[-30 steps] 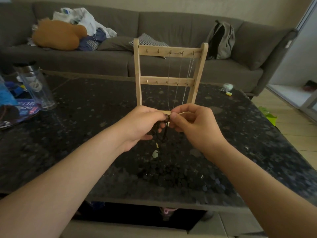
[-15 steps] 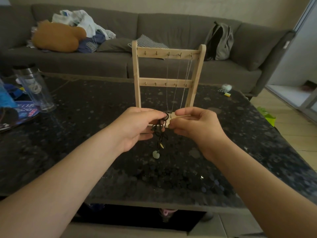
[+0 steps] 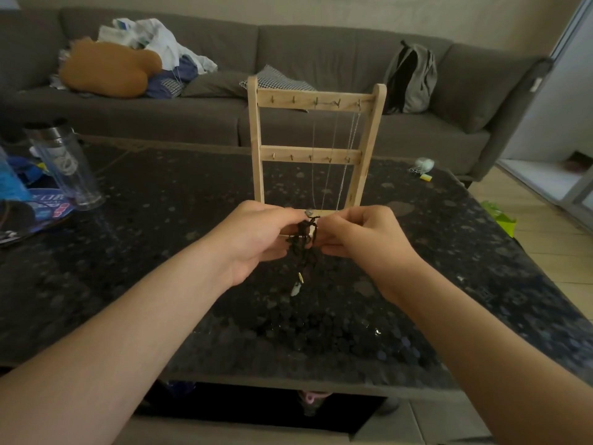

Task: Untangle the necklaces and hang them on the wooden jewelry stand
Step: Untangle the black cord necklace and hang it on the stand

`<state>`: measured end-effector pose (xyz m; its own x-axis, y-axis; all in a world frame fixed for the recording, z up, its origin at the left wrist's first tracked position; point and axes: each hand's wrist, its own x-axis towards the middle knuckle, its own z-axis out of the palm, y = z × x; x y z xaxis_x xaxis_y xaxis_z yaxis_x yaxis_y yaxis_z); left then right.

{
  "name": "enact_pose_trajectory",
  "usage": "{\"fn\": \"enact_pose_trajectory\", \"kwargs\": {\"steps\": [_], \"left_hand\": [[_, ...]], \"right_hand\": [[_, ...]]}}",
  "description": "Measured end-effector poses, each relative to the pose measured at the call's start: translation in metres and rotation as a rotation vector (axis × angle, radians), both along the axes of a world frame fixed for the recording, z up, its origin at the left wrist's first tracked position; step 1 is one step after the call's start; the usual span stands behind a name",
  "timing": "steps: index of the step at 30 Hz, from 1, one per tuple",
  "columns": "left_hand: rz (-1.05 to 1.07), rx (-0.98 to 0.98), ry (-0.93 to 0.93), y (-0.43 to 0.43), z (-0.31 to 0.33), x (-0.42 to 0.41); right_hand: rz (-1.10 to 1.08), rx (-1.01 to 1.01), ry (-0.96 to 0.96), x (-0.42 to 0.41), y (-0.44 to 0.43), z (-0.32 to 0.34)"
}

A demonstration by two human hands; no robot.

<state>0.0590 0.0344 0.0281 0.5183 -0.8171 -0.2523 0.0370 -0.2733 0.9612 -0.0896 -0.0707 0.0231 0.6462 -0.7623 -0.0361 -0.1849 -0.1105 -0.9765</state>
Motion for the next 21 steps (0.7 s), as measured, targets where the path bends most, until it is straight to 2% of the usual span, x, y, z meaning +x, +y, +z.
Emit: {"fn": "enact_pose_trajectory", "kwargs": {"steps": [5,9,14,17,21], "left_hand": [[-0.046,-0.059,0.135,-0.0047,-0.0032,-0.0037],[-0.043,-0.102,0.183,-0.0062,-0.0056,-0.0013],[-0.016,-0.138,0.224,-0.0038,-0.0035,-0.0020],[0.004,-0.169,0.323,-0.0047,-0.0015,-0.0065],[0.050,-0.137,0.443,-0.0051,0.0007,-0.0070]], "right_hand": [[0.030,0.250,-0.117,0.0024,0.0035,0.0017],[-0.028,0.372,-0.177,0.0037,0.0020,0.0019],[-0.062,0.477,-0.229,0.0049,0.0021,0.0024],[-0.038,0.542,-0.270,0.0072,0.0053,0.0040],[-0.094,0.473,-0.301,0.0100,0.0094,0.0007]]}}
